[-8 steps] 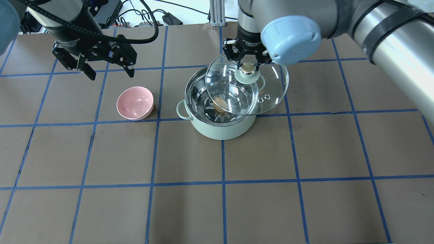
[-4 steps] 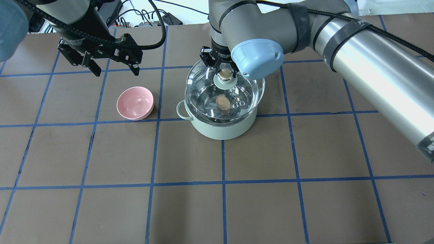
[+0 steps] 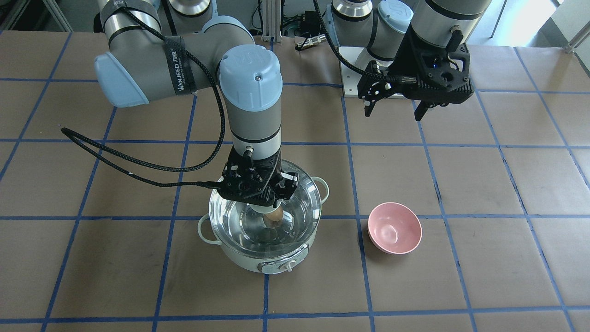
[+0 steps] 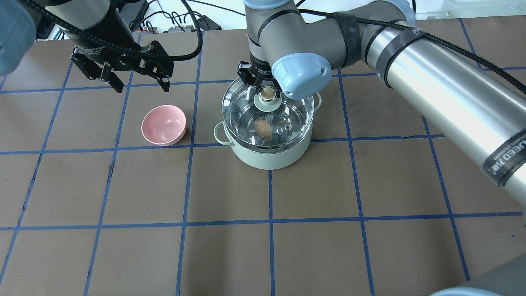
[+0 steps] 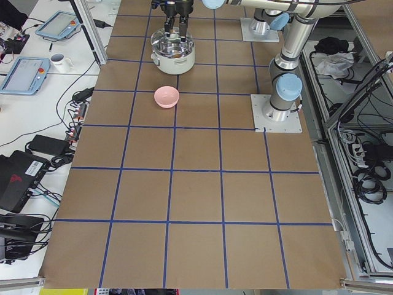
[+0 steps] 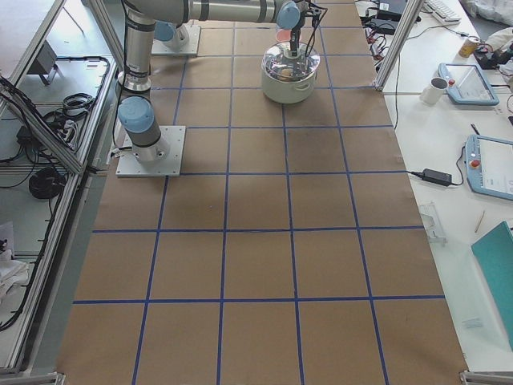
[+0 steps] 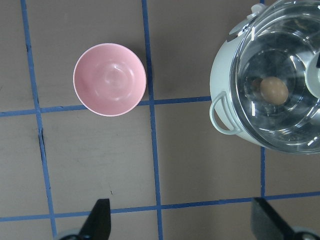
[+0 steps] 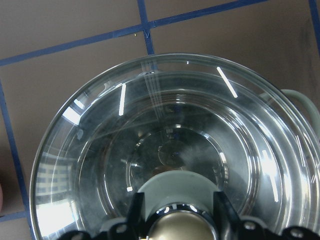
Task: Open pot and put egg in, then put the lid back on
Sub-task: 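Lower the glass lid onto the pot with the right gripper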
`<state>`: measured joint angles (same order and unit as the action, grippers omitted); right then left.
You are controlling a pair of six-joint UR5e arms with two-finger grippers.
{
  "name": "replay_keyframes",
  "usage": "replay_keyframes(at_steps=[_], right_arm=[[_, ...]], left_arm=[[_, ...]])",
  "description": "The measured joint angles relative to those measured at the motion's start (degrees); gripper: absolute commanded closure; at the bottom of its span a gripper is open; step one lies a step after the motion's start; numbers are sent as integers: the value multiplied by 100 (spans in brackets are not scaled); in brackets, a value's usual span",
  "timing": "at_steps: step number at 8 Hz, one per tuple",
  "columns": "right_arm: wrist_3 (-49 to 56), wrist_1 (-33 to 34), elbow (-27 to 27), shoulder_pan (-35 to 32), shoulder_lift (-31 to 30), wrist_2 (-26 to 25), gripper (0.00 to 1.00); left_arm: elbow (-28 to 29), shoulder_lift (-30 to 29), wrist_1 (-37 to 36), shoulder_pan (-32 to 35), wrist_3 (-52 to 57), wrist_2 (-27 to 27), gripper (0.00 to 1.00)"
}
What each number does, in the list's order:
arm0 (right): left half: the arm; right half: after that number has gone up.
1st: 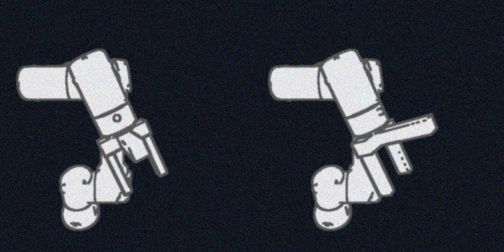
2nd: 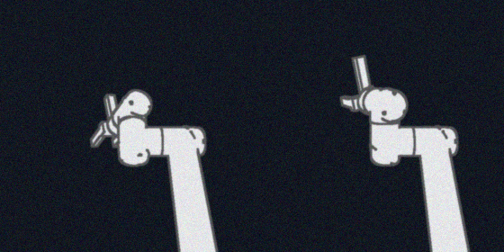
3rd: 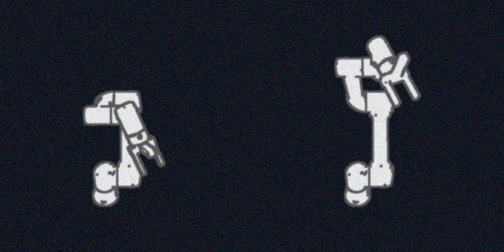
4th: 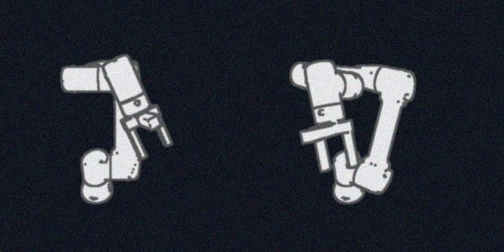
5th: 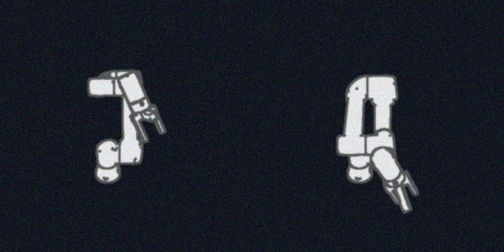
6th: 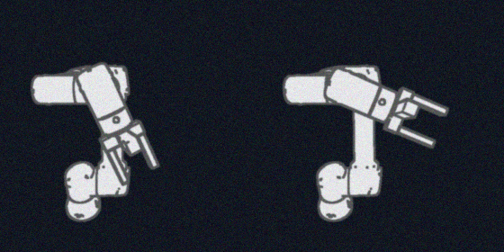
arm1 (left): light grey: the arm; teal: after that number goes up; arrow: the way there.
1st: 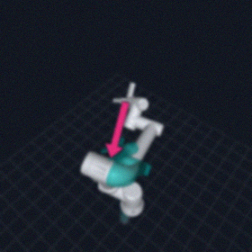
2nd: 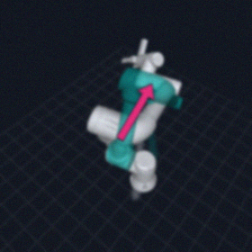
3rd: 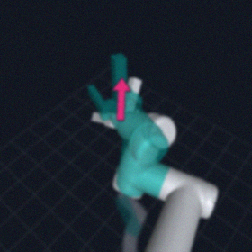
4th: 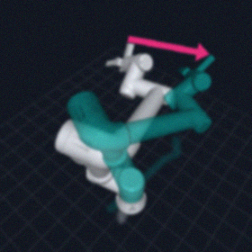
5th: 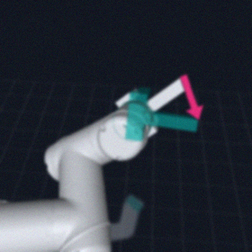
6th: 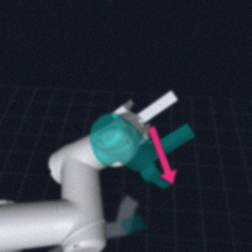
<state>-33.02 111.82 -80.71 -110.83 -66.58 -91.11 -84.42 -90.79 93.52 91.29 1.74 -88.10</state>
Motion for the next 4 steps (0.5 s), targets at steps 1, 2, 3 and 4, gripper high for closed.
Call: replay_keyframes(at_steps=[1, 2, 3, 4], right_arm=[[-1, 1, -9, 0, 7, 59, 100], [3, 1, -19, 0, 15, 107, 100], [22, -1, -44, 0, 18, 131, 100], [59, -2, -83, 0, 17, 136, 100]], left_arm=[[-2, 0, 0, 0, -10, 2, 0], [-3, 0, 0, 1, -18, 2, 0], [-4, 0, 0, 2, -22, 3, 0], [-4, 0, 0, 2, -24, 3, 0]])
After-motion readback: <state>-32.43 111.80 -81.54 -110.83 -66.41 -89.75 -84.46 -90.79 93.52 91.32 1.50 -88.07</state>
